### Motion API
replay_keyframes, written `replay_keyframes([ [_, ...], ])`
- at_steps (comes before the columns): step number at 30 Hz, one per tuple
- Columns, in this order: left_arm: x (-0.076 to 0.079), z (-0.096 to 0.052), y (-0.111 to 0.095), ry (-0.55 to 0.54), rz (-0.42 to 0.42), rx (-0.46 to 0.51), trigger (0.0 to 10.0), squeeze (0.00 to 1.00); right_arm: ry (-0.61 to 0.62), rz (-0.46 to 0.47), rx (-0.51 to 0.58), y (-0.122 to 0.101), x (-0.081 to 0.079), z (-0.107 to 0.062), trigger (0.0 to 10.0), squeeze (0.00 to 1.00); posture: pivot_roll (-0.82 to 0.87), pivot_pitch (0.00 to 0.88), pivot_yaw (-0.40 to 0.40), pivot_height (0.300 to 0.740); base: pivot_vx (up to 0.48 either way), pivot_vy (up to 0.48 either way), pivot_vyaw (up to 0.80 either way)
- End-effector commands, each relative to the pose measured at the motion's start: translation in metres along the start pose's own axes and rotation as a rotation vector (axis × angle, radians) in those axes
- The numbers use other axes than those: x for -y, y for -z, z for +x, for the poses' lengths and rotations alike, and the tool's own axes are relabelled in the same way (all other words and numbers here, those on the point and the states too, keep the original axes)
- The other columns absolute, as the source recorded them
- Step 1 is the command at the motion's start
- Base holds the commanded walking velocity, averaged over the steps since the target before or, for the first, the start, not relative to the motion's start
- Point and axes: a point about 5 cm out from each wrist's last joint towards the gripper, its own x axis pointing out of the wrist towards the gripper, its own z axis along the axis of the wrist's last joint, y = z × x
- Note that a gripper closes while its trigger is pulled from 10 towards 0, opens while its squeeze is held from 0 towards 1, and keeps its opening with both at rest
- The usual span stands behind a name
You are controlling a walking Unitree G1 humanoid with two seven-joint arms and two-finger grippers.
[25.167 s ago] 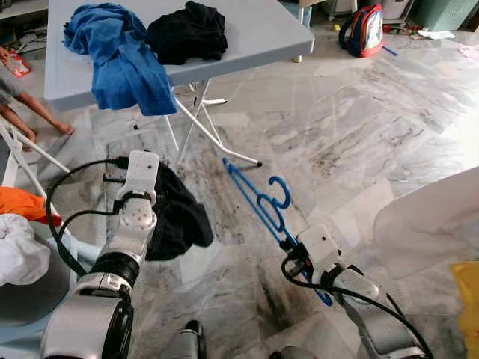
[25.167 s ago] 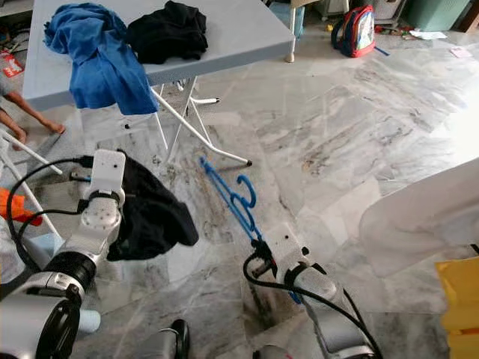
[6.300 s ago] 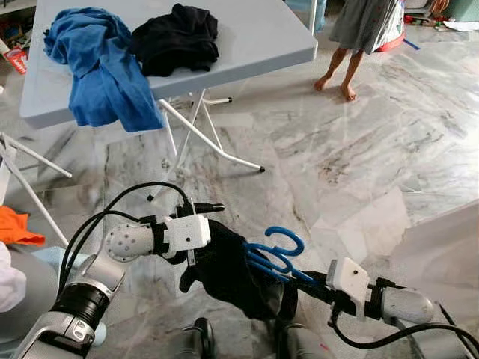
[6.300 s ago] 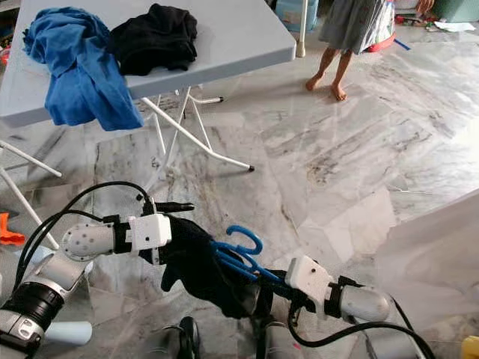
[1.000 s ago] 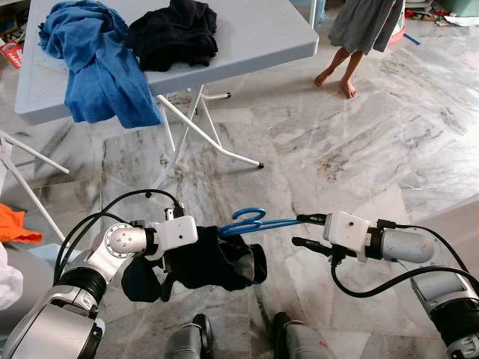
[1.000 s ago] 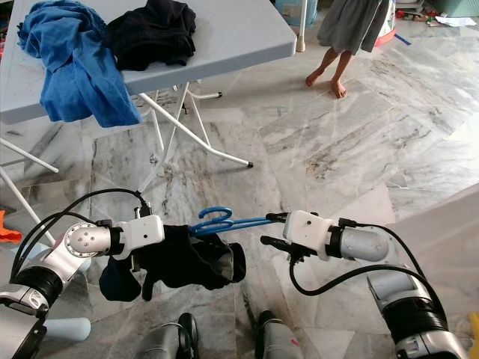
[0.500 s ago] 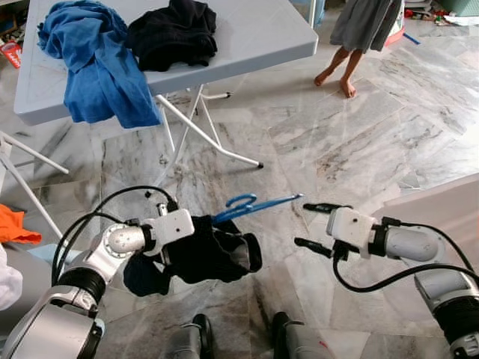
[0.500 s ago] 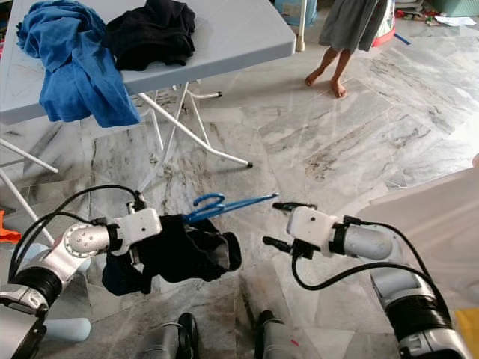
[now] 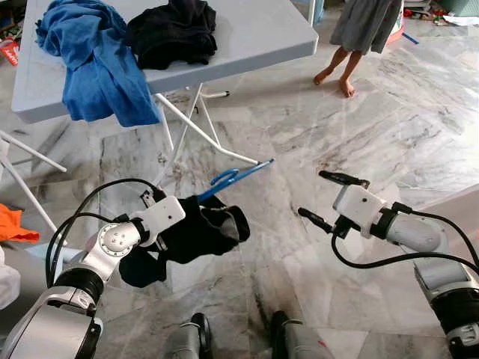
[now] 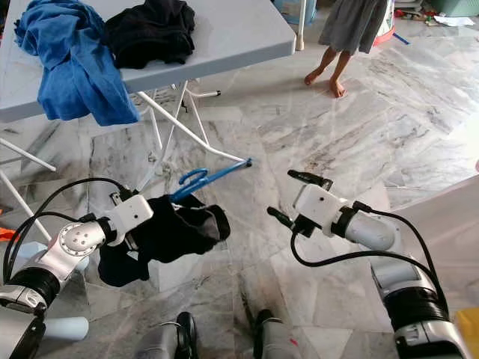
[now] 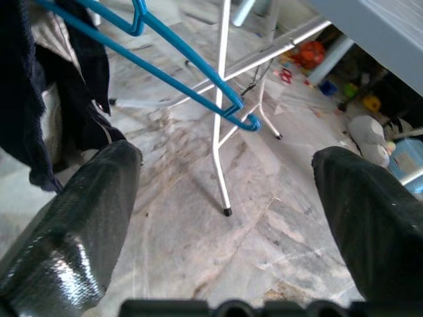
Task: Hang hanger
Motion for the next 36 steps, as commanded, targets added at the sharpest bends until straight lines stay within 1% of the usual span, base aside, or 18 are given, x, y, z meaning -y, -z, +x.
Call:
replay_keyframes([
  [1,-0.001,-0.002,0.001,-0.032,-0.025,0.014,0.0,0.0,0.04,0.031,-0.028,0.006,-0.004,-0.002,10.0,1.0,-0.13,0.255,0.023,0.74,0.0,0.0,0.0],
  [5,-0.005,0.0,-0.007,-0.07,-0.054,0.072,0.0,0.0,0.217,0.201,-0.086,0.017,-0.008,0.002,10.0,1.0,-0.13,0.257,0.018,0.74,0.0,0.0,0.0],
  [6,-0.008,0.0,-0.012,-0.085,-0.063,0.109,0.0,0.0,0.267,0.303,-0.112,0.022,-0.014,0.004,10.0,1.0,-0.13,0.257,0.018,0.74,0.0,0.0,0.0],
  [7,-0.009,0.0,-0.014,-0.088,-0.063,0.118,0.0,0.0,0.259,0.338,-0.104,0.022,-0.02,0.004,10.0,0.2,-0.12,0.261,0.015,0.74,0.0,0.0,0.0],
  [8,-0.012,0.0,-0.019,-0.098,-0.062,0.154,0.0,0.0,0.244,0.37,-0.088,0.021,-0.026,0.005,10.0,0.2,-0.12,0.261,0.015,0.74,0.0,0.0,0.0],
  [9,-0.015,0.0,-0.024,-0.112,-0.059,0.182,0.0,0.0,0.265,0.411,-0.117,0.025,-0.032,0.006,10.0,0.0,-0.12,0.265,0.015,0.74,0.0,0.0,0.0],
  [12,-0.022,0.0,-0.036,-0.137,-0.064,0.264,0.0,0.0,0.294,0.499,-0.227,0.038,-0.048,0.008,10.0,0.0,-0.11,0.269,0.015,0.74,0.0,0.0,0.0],
  [16,-0.025,0.0,-0.051,-0.157,-0.07,0.359,0.0,0.0,0.314,0.556,-0.283,0.043,-0.063,0.013,10.0,0.0,-0.11,0.269,0.015,0.74,0.0,0.0,0.0],
  [18,-0.024,0.0,-0.068,-0.164,-0.076,0.464,0.0,0.0,0.429,0.615,-0.31,0.042,-0.067,0.02,10.0,0.0,-0.1,0.272,0.006,0.74,0.0,0.0,0.0],
  [19,-0.022,0.0,-0.075,-0.157,-0.075,0.504,0.0,0.0,0.451,0.765,-0.281,0.038,-0.067,0.025,10.0,0.0,-0.1,0.274,0.002,0.74,0.0,0.0,0.0],
  [20,-0.022,0.0,-0.075,-0.157,-0.075,0.504,0.0,0.0,0.451,0.765,-0.281,0.038,-0.067,0.025,10.0,0.0,-0.1,0.274,0.002,0.74,0.0,0.0,0.0],
  [21,-0.019,0.0,-0.079,-0.149,-0.073,0.53,0.0,0.0,0.411,0.872,-0.18,0.03,-0.064,0.03,10.0,0.0,-0.1,0.274,0.0,0.74,0.0,0.0,0.0],
  [24,-0.014,0.001,-0.082,-0.134,-0.071,0.556,0.0,0.0,0.43,0.854,-0.149,0.027,-0.056,0.032,10.0,0.0,-0.1,0.275,-0.007,0.74,0.0,0.0,0.0],
  [27,-0.005,0.001,-0.085,-0.116,-0.073,0.572,0.0,0.0,0.426,0.954,-0.076,0.017,-0.049,0.037,10.0,0.0,-0.1,0.277,-0.018,0.74,0.0,0.0,0.0],
  [30,0.0,0.001,-0.088,-0.11,-0.07,0.59,0.0,0.0,0.403,1.004,-0.028,0.006,-0.044,0.041,10.0,0.0,-0.1,0.278,-0.021,0.74,0.0,0.0,0.0],
  [31,0.001,0.001,-0.09,-0.11,-0.07,0.598,0.0,0.0,0.373,1.06,0.015,-0.001,-0.042,0.044,10.0,0.0,-0.1,0.278,-0.025,0.74,0.0,0.0,0.0],
  [34,0.002,0.002,-0.091,-0.112,-0.067,0.603,0.0,0.0,0.338,1.1,0.058,-0.008,-0.041,0.047,10.0,0.0,-0.1,0.28,-0.027,0.74,0.0,0.0,0.0],
  [36,0.0,0.002,-0.095,-0.131,-0.07,0.614,0.0,0.0,0.254,1.129,0.068,-0.015,-0.049,0.05,10.0,0.0,-0.11,0.28,-0.032,0.74,0.0,0.0,0.0],
])
